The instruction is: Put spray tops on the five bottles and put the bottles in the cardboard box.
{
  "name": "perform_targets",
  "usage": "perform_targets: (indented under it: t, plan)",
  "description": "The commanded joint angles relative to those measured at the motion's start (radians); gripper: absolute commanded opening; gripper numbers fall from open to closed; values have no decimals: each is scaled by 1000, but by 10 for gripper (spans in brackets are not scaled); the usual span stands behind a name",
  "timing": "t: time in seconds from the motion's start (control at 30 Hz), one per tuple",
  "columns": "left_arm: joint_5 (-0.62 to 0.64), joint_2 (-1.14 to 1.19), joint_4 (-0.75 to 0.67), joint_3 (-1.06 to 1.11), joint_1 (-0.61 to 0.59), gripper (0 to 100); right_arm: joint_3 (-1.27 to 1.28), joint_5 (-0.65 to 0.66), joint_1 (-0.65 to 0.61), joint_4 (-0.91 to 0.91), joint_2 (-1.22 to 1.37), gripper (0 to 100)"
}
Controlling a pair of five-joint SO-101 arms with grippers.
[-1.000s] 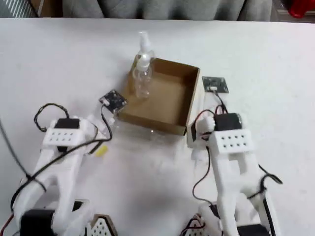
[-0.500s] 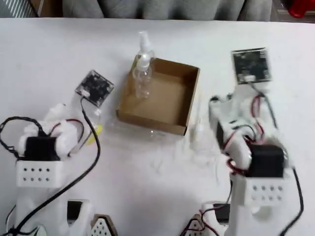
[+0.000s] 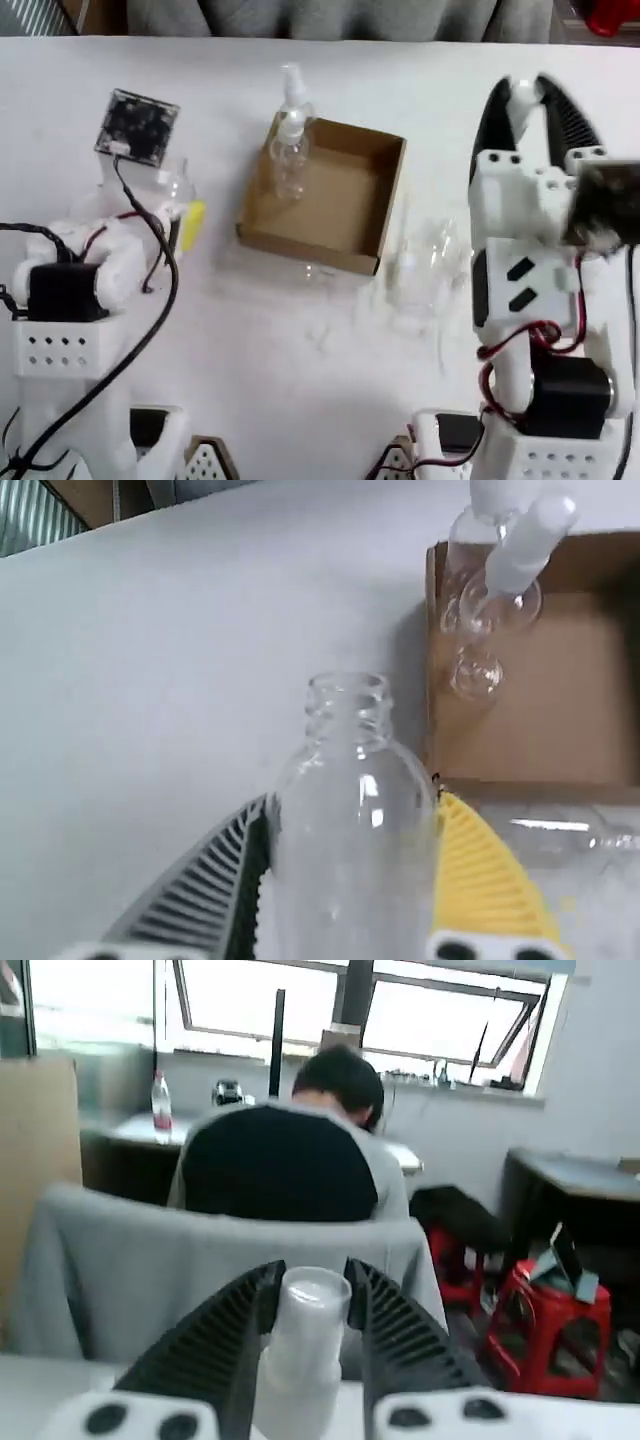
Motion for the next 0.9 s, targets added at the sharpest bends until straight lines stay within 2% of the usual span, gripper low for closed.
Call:
perform_targets:
  t: [0.0,0.1,0.2,0.47,0.53,0.67,0.87]
  plan:
    - [115,4,-135,34,45,27,-46,-40,-30,-179,-22,15]
    - [123,2,-187,86,51,27,-41,-48,-90,-320,-19,15]
    - [123,2,-247,137,56,27,-41,-43,-228,-438,-8,15]
    - [120,2,-351,244,85,27,106,-41,-473,-487,-33,15]
    - [120,-10,-350,253,88,27,158,-40,-521,-568,-39,15]
    - [124,-127,-348,304,90,27,239,-41,-559,-737,-48,15]
    - [120,-337,-390,453,166,28,262,-46,-561,-756,-42,15]
